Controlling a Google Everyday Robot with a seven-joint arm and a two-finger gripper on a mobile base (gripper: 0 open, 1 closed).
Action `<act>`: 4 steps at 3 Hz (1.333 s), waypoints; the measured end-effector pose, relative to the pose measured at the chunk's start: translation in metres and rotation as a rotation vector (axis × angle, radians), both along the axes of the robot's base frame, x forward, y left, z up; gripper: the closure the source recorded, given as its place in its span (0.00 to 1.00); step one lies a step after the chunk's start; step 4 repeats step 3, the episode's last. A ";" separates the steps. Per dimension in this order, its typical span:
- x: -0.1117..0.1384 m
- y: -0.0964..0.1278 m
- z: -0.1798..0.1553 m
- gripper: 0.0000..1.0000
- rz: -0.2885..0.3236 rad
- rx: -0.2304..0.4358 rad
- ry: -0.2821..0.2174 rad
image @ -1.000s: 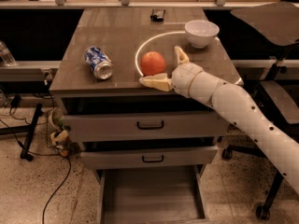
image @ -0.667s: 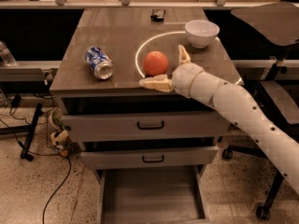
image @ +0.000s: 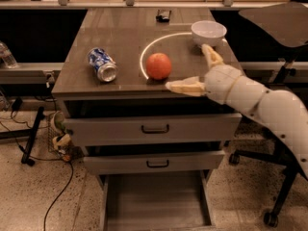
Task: Pick apple from bottom drawer and place on counter
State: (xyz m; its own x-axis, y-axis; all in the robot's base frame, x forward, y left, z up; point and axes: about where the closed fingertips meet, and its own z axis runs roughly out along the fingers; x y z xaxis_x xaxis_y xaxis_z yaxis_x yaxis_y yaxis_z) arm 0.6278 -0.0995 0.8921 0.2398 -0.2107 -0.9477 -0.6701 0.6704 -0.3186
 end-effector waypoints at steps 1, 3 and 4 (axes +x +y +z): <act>-0.036 -0.062 0.035 0.00 -0.051 0.004 -0.066; -0.083 -0.137 0.112 0.00 -0.158 0.016 -0.235; -0.083 -0.137 0.112 0.00 -0.158 0.016 -0.235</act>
Offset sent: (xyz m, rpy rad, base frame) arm -0.0953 -0.1689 0.1235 0.0136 -0.2417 -0.1678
